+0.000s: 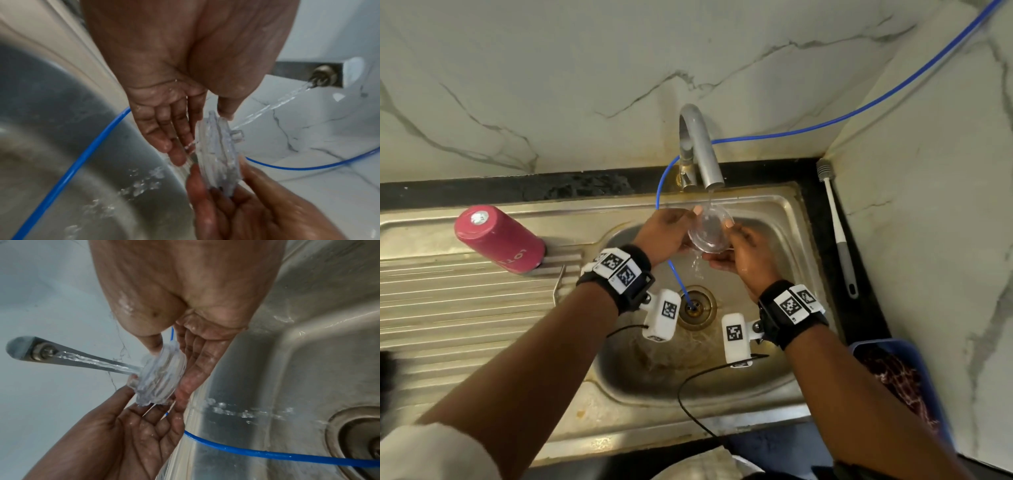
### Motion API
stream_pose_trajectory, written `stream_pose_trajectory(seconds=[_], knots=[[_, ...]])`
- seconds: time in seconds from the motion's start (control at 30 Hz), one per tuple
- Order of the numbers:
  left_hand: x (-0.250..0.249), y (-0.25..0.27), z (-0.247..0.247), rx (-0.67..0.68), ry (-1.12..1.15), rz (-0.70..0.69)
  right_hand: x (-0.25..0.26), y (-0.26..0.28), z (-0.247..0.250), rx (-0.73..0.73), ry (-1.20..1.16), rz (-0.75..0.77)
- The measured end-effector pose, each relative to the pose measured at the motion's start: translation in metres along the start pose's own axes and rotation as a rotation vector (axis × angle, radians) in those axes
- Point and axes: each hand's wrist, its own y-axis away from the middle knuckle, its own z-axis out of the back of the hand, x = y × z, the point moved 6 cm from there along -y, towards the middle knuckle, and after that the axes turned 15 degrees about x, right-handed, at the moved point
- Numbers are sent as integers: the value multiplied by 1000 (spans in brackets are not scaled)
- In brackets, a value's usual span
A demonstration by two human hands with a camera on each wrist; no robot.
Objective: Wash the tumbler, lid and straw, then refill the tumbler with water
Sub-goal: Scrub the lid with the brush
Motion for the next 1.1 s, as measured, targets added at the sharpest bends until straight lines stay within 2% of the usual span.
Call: stream_pose_trajectory(seconds=[0.27,0.47,0.53,0.6,0.67,0.77,0.83,1.1], knots=[[10,24,4,-31,250,-87,0,0,-32,80,43,-63],[4,36,3,82,-54,-249,10,-3,-41,115,7,-143],[2,36,1,93,-27,-291,15,-4,-40,113,34,-148],[3,34,1,102,95,-307,19,-4,-38,108,81,-138],[5,31,1,84,234,-289,20,-6,-35,92,118,-126],[13,29,1,26,503,-190,18,-9,-31,58,164,-115],[18,27,2,2,602,-145,16,-11,-31,53,185,-106],[16,27,-4,-6,412,-131,11,-10,-21,10,170,-80]])
